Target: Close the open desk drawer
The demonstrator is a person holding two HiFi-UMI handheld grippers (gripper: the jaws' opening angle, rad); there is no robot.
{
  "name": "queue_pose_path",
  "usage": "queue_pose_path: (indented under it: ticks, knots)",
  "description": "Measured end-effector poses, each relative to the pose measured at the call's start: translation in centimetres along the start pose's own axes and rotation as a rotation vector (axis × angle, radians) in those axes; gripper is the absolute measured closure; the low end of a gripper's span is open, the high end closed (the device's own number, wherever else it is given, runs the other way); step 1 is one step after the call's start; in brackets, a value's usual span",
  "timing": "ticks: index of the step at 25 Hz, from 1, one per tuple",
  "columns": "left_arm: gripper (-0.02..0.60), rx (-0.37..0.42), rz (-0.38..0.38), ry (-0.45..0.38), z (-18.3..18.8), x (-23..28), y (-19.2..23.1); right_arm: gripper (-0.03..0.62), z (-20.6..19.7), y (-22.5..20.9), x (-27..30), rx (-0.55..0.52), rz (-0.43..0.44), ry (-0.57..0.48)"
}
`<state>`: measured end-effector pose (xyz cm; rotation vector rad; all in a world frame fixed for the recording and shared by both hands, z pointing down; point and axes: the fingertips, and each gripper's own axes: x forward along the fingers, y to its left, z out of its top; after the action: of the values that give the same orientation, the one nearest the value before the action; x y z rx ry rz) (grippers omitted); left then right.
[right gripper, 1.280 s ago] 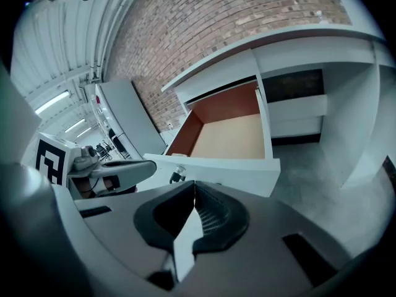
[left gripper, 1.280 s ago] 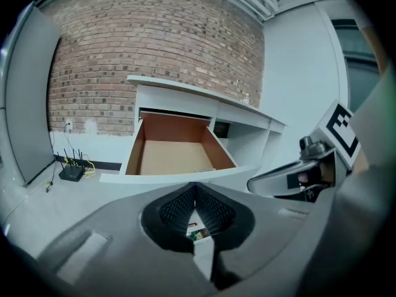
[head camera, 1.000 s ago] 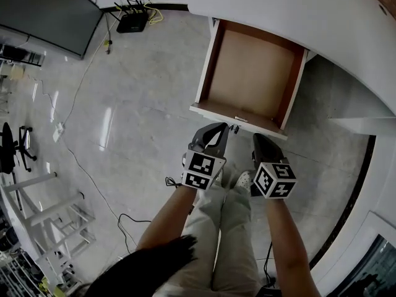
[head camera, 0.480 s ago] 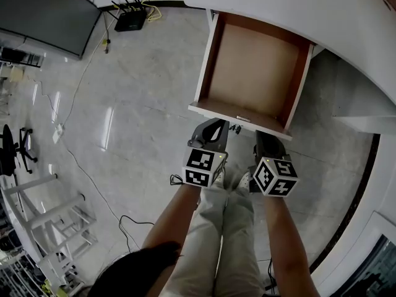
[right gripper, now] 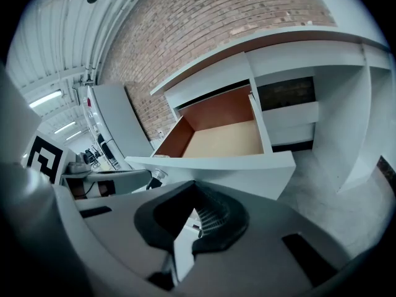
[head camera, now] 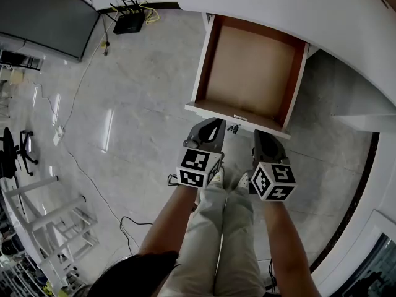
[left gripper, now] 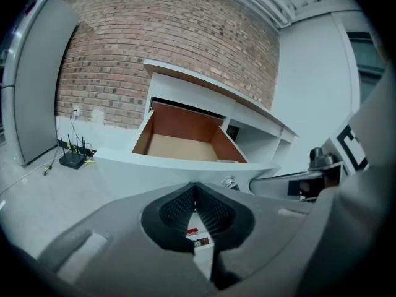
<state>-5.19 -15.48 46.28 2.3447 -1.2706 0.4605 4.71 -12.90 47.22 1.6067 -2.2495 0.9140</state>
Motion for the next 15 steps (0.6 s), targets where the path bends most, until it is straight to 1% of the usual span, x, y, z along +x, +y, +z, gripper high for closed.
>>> queue_pose_path:
  ticks: [5,9,13,15]
  knots:
    - [0.575,0.010,-0.010,-0.020,1.7,-0.1,-0.4,0.583,1.5,0.2,-0.3,-0.048,0.009,-0.002]
    - [0.575,0.066,-0.040,-0.028,3.5,0.1,-1.0,0.583,3.5,-0.2,-0.4,-0.036,-0.005,-0.031]
    - [0.575,0.055,-0.038,-0.059,5.3,0.2,-1.4,0.583,5.3,-0.2,-0.4,-0.063,-0.004,-0.044]
    - [0.575,0.068,-0.033,-0.073,6.1,0.4,-1.4,0.583,6.0,-0.2,-0.4,-0.076,0.002,-0.059]
